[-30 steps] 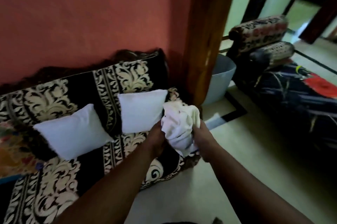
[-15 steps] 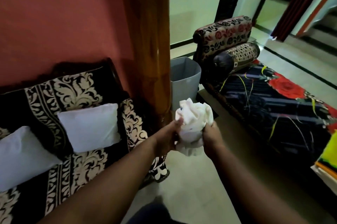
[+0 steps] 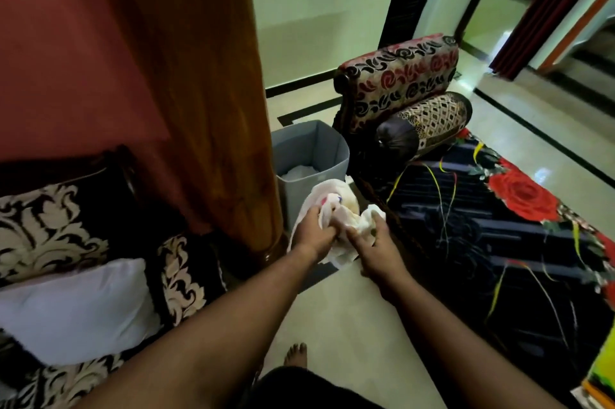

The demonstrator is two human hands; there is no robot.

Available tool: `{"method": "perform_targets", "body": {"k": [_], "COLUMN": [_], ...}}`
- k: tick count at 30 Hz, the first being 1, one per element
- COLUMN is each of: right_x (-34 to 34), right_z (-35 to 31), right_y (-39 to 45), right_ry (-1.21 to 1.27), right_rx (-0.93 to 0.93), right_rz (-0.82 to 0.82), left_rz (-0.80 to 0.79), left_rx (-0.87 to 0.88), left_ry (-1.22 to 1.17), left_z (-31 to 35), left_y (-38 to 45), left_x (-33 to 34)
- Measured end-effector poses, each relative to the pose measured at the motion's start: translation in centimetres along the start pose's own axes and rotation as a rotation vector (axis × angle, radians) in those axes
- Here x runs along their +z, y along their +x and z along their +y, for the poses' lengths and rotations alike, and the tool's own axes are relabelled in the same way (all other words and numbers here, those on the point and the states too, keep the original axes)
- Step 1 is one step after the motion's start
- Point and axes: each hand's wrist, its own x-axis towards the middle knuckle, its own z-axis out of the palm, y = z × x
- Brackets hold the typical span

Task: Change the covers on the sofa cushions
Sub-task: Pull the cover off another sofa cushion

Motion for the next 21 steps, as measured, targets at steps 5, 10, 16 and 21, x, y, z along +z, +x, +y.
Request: {"method": "perform_targets", "body": {"k": [5, 10, 16, 21], "right_x": [-0.6, -1.6, -0.6, 0.0], "right_z": [-3.9, -4.9, -7.0, -9.2], "right_y": [10.8, 22.9, 38.9, 49.8], "right_ry": [0.054, -0.023, -0.042, -0.087], "right_rx": [0.040, 0.064, 0.037, 0.023], "right_rz": [0.099, 0.069, -0.098, -0.205], "left_rz": [-0.258, -0.291, 0.028, 0.206], "left_rx": [0.144, 0.127, -0.044, -0.219], "left_ry": [0.077, 0.093, 0.126, 0.058], "left_z": [5.6, 7.3, 9.7, 10.3], "left_y": [7.2, 15.7, 25.7, 32.0], "left_x": [0.9, 0.5, 0.4, 0.6]}}
